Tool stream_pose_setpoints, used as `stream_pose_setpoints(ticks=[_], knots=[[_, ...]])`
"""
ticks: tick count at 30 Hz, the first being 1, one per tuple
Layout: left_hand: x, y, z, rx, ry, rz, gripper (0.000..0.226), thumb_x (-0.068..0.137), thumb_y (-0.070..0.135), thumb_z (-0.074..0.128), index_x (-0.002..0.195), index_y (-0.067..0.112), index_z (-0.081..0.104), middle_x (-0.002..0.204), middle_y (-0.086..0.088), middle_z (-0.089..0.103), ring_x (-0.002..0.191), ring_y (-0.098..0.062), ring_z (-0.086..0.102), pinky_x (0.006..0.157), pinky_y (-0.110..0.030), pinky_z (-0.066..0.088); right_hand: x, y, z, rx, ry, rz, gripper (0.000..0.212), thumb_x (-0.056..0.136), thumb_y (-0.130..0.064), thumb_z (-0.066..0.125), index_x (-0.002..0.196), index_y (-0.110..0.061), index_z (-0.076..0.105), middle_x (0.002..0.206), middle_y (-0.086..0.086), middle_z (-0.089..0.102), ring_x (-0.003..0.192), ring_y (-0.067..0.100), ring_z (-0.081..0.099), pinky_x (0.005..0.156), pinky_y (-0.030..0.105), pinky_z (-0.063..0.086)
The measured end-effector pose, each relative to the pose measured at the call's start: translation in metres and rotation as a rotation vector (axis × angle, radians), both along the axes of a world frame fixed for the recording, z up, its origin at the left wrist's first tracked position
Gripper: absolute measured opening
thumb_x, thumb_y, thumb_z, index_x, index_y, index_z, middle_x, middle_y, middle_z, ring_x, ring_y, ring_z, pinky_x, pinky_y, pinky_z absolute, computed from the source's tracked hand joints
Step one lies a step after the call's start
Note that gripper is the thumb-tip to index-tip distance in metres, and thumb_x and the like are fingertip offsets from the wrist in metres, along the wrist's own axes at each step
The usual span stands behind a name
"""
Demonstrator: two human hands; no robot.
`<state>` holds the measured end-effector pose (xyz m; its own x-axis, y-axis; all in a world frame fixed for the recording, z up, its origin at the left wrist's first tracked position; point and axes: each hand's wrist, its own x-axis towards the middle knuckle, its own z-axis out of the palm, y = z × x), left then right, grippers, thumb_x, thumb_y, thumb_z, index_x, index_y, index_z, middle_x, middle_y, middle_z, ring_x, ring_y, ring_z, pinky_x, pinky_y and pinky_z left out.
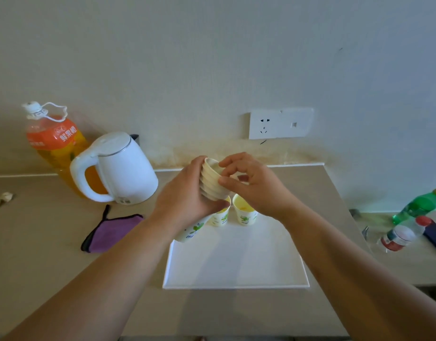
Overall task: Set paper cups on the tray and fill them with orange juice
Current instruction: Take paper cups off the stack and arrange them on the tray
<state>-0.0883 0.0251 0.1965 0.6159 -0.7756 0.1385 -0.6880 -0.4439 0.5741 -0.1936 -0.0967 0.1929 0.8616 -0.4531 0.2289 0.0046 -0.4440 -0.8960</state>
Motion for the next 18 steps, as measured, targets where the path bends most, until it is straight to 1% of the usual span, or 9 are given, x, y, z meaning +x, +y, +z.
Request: stream_pose_setpoints(ticks=[1,3,5,7,8,10,12,16,18], knots=[[-0.001,-0.001,0.001,-0.004,-0.006,0.002,0.086,0.059,0.046,0.083,0.131,0.028,0.041,0.108,0.013,0.056,0.097,-0.014,0.057,0.073,-0.027,0.04,0.0,0.0,0.001,-0.014,-0.011,-0.009,0.021,0.087,-0.015,0.067,0.073,-0.03,0.06,0.103,-0.02,0.053,0.089,-0.008,0.053,0.088,0.02,0.045],[-0.002,-0.002,0.004,-0.022,-0.015,0.004,0.081,0.06,0.044,0.082,0.129,0.028,0.042,0.104,0.014,0.055,0.092,-0.013,0.056,0.072,-0.027,0.038,0.0,0.0,0.003,0.0,-0.056,-0.04,0.022,0.087,-0.013,0.067,0.073,-0.029,0.061,0.099,-0.019,0.054,0.089,-0.004,0.055,0.091,0.032,0.049],[-0.002,-0.004,0.008,-0.032,-0.033,0.004,0.078,0.062,0.043,0.082,0.127,0.028,0.042,0.104,0.014,0.057,0.09,-0.013,0.057,0.07,-0.027,0.039,0.001,0.002,0.006,-0.004,-0.105,-0.074,0.021,0.087,-0.011,0.065,0.075,-0.027,0.06,0.096,-0.017,0.055,0.091,0.003,0.056,0.091,0.042,0.049],[0.0,-0.006,0.012,-0.028,-0.057,0.004,0.08,0.062,0.045,0.081,0.129,0.027,0.041,0.109,0.011,0.059,0.093,-0.015,0.058,0.071,-0.029,0.042,0.002,0.003,0.008,-0.004,-0.148,-0.101,0.017,0.088,-0.008,0.064,0.078,-0.022,0.06,0.094,-0.012,0.056,0.092,0.007,0.056,0.088,0.043,0.05],[0.001,-0.007,0.014,-0.023,-0.065,0.01,0.082,0.062,0.047,0.081,0.13,0.027,0.04,0.11,0.01,0.06,0.095,-0.015,0.059,0.072,-0.029,0.043,0.003,0.003,0.009,0.0,-0.162,-0.113,0.015,0.089,-0.007,0.063,0.08,-0.019,0.06,0.093,-0.011,0.056,0.091,0.007,0.056,0.087,0.04,0.051],[0.002,-0.009,0.016,-0.016,-0.078,0.023,0.083,0.062,0.05,0.08,0.131,0.028,0.038,0.112,0.01,0.06,0.096,-0.016,0.059,0.074,-0.03,0.045,0.004,0.003,0.011,-0.004,-0.178,-0.139,0.013,0.09,-0.007,0.061,0.081,-0.017,0.06,0.09,-0.011,0.056,0.086,-0.001,0.053,0.082,0.026,0.052],[0.003,-0.01,0.018,-0.013,-0.093,0.031,0.081,0.063,0.052,0.079,0.13,0.028,0.038,0.111,0.009,0.06,0.096,-0.017,0.06,0.074,-0.032,0.047,0.005,0.003,0.013,-0.025,-0.177,-0.168,0.011,0.09,-0.009,0.06,0.082,-0.016,0.06,0.088,-0.01,0.055,0.083,-0.005,0.052,0.075,0.013,0.047],[0.003,-0.012,0.019,0.011,-0.104,0.053,0.079,0.064,0.053,0.077,0.128,0.028,0.039,0.111,0.009,0.06,0.096,-0.018,0.06,0.074,-0.032,0.047,0.008,0.004,0.012,-0.064,-0.173,-0.239,0.013,0.09,-0.01,0.061,0.079,-0.016,0.058,0.085,-0.005,0.057,0.079,-0.001,0.053,0.07,0.006,0.039],[0.003,-0.012,0.019,0.029,-0.11,0.064,0.079,0.064,0.054,0.076,0.129,0.029,0.039,0.111,0.009,0.06,0.095,-0.018,0.06,0.074,-0.032,0.047,0.01,0.004,0.01,-0.074,-0.182,-0.268,0.014,0.09,-0.011,0.061,0.078,-0.018,0.057,0.081,-0.007,0.057,0.077,0.0,0.053,0.068,0.006,0.038]])
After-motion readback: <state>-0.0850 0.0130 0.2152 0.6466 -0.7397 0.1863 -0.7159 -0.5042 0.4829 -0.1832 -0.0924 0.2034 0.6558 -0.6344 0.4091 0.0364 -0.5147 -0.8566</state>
